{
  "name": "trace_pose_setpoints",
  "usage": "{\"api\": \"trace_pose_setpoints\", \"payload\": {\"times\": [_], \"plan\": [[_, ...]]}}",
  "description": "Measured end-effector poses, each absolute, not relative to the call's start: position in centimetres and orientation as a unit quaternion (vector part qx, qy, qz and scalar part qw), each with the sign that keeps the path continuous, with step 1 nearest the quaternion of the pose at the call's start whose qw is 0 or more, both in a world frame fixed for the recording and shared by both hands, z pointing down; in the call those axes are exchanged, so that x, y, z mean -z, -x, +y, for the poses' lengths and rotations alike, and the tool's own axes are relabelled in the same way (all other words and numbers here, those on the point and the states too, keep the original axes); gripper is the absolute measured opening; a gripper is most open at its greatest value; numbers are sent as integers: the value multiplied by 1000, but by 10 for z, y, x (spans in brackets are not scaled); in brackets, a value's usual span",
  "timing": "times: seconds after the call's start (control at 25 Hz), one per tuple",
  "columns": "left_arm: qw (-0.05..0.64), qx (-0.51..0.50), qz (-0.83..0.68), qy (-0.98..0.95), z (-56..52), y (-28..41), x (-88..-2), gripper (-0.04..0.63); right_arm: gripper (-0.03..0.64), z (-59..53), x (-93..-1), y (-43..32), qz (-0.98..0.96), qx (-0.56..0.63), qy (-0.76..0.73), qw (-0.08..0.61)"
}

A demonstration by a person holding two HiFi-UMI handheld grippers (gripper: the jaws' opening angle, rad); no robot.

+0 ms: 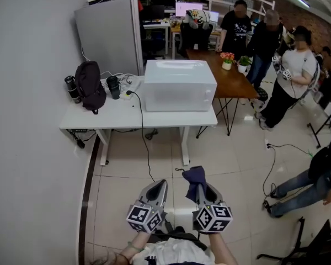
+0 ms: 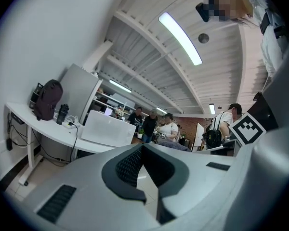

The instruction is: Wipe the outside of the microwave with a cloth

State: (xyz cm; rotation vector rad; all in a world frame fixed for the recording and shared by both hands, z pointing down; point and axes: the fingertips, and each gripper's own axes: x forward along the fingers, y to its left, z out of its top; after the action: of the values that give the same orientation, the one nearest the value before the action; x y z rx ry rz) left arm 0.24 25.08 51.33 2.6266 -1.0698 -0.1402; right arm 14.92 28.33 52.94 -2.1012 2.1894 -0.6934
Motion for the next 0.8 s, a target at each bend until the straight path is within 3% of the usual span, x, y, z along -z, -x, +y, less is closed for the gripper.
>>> {"api": "trace_pose_setpoints", "payload": {"times": [0.8], "plan": [[140, 39, -377, -915, 265, -34, -516, -14, 67, 295, -526, -156, 727, 201, 656, 0]]}}
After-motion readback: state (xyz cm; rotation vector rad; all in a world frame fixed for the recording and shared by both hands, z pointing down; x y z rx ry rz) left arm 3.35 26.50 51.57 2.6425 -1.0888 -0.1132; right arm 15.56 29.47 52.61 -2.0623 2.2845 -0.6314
